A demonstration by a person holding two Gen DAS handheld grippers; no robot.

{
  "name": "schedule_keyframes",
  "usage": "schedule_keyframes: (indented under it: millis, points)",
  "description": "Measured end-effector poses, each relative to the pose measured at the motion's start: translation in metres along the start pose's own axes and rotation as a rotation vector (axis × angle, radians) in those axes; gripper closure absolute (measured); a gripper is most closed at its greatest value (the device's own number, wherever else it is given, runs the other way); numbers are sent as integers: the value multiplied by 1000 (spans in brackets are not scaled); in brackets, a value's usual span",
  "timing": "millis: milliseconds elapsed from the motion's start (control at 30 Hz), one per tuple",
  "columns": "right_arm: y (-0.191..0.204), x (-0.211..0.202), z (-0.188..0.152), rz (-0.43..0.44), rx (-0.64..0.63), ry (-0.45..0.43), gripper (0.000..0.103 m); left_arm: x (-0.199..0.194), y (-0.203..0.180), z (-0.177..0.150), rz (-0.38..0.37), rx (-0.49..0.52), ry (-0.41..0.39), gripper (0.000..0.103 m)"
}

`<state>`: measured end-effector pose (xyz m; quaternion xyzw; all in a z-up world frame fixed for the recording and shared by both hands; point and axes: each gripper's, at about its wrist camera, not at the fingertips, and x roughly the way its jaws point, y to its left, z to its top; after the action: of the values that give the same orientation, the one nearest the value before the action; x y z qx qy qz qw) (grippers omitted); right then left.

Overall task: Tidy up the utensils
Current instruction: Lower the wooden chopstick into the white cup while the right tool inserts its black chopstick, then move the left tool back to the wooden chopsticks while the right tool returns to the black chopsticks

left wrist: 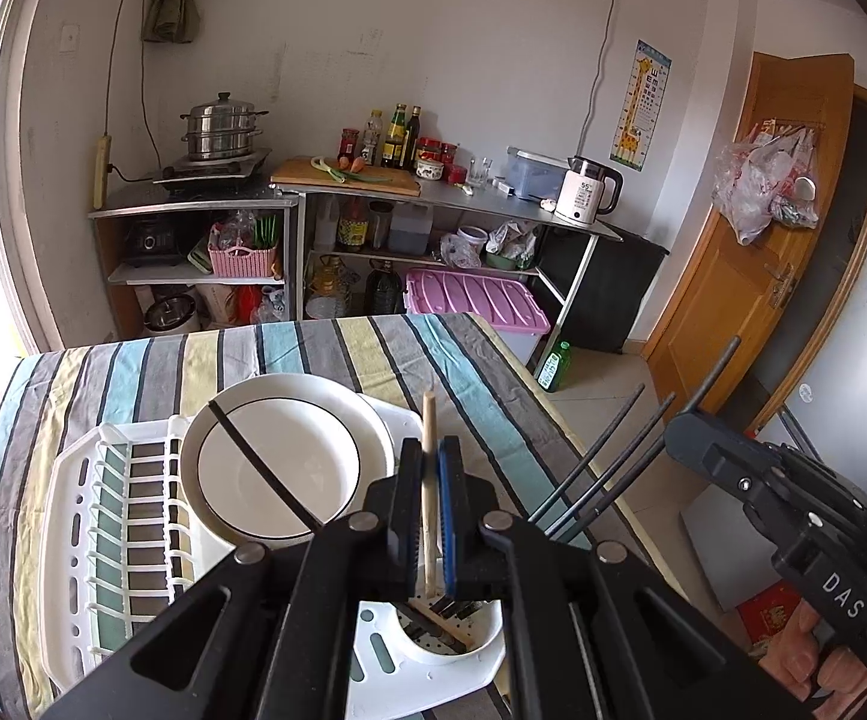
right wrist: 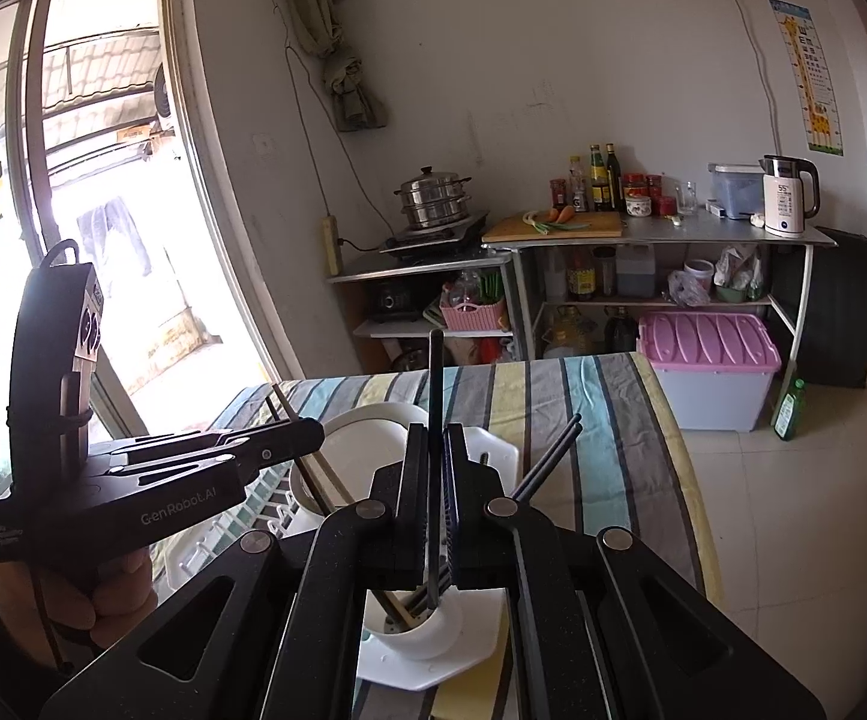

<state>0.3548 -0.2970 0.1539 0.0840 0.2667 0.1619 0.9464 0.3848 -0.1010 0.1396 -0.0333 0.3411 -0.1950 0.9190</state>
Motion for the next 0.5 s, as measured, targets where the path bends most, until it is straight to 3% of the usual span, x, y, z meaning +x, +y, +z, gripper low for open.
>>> schedule_keyframes:
  millis: [167,500]
  points:
    - [-7,9,-7,-4,12,23,99,14,4,-9,18,-9,35,97]
    - [-15,12,-11,-5,20,42,98,16,13,-13,51,-17,26,96]
